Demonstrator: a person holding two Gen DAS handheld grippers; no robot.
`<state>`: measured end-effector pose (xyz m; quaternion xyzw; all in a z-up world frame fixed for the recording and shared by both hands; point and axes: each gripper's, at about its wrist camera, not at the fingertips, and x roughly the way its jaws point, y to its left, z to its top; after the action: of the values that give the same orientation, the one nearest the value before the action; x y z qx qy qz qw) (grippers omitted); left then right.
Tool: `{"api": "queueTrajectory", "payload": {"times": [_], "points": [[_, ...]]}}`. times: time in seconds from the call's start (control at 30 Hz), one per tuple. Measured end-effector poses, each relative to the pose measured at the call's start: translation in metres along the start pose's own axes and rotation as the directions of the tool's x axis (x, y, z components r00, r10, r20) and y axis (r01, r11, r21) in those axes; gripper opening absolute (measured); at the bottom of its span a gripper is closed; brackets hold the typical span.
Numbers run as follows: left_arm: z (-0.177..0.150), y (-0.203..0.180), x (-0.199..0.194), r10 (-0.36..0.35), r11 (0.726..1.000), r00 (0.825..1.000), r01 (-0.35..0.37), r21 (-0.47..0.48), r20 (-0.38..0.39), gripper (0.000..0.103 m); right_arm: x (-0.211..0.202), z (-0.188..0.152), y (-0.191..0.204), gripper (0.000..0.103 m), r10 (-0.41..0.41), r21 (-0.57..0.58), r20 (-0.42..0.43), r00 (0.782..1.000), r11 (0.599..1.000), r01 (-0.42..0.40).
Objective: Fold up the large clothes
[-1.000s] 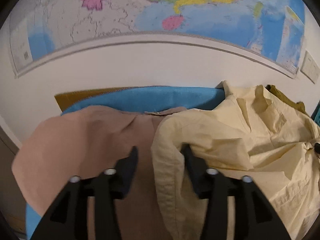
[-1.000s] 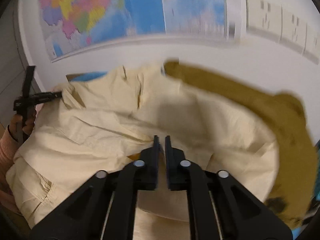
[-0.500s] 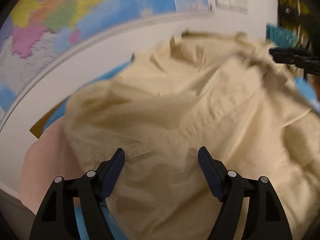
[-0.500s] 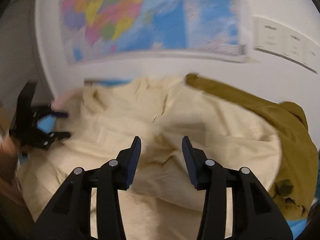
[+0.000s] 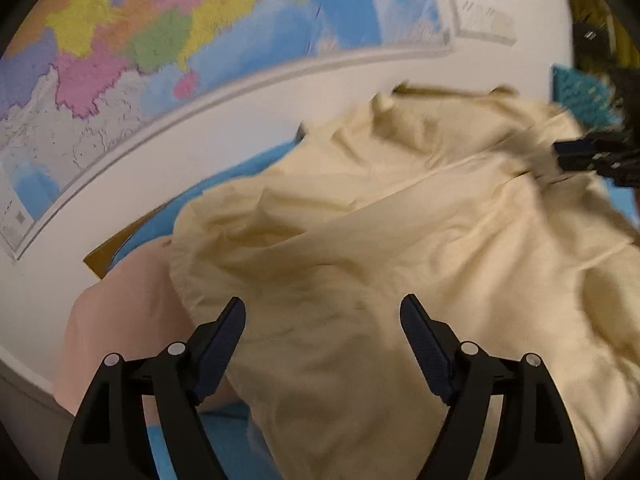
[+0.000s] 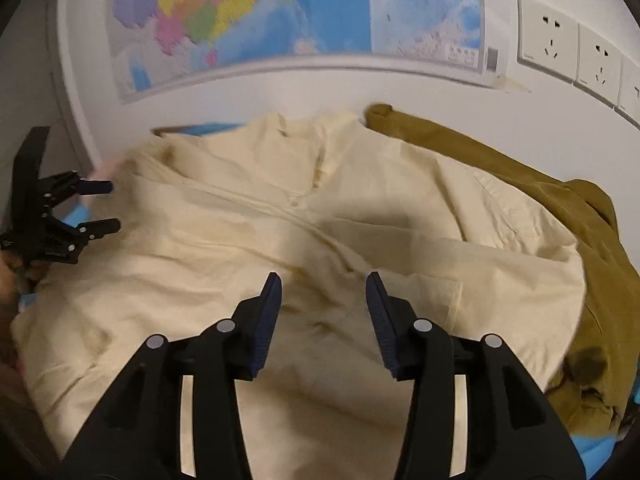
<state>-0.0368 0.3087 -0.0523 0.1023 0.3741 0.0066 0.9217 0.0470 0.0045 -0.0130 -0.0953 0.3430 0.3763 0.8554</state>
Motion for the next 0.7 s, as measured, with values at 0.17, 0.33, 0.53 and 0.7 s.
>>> {"api": "queueTrajectory", "payload": {"times": [0.17,0.33,0.53,0.7], "points": [[-0.009,-0.018,0.011,-0.03,0.999,0.998,0.032,0.037,-0.052,0.077,0.018,-0.013,0.004,0.042,-0.02,-0.024,-0.081,0.997,1.0,0.019],[-0.016,-0.023,0.03,0.043,0.999,0.993,-0.042,0.013,-0.111,0.077,0.029,-0.018,-0.014,0.043,0.003,0.077,-0.116,0.993,0.997,0.006],[-0.025,0.005,-0.018,-0.004,0.989,1.0,0.001,-0.146,-0.022,0.082,-0.044,-0.026,-0.025,0.064,0.059,0.154,0.007,0.998,0.986,-0.06],[-0.052,0.021,-0.047,-0.057,0.968,0.998,0.052,-0.244,-0.012,0.085,-0.098,-0.067,-0.05,0.07,0.052,0.294,0.036,0.998,0.954,-0.061]]}}
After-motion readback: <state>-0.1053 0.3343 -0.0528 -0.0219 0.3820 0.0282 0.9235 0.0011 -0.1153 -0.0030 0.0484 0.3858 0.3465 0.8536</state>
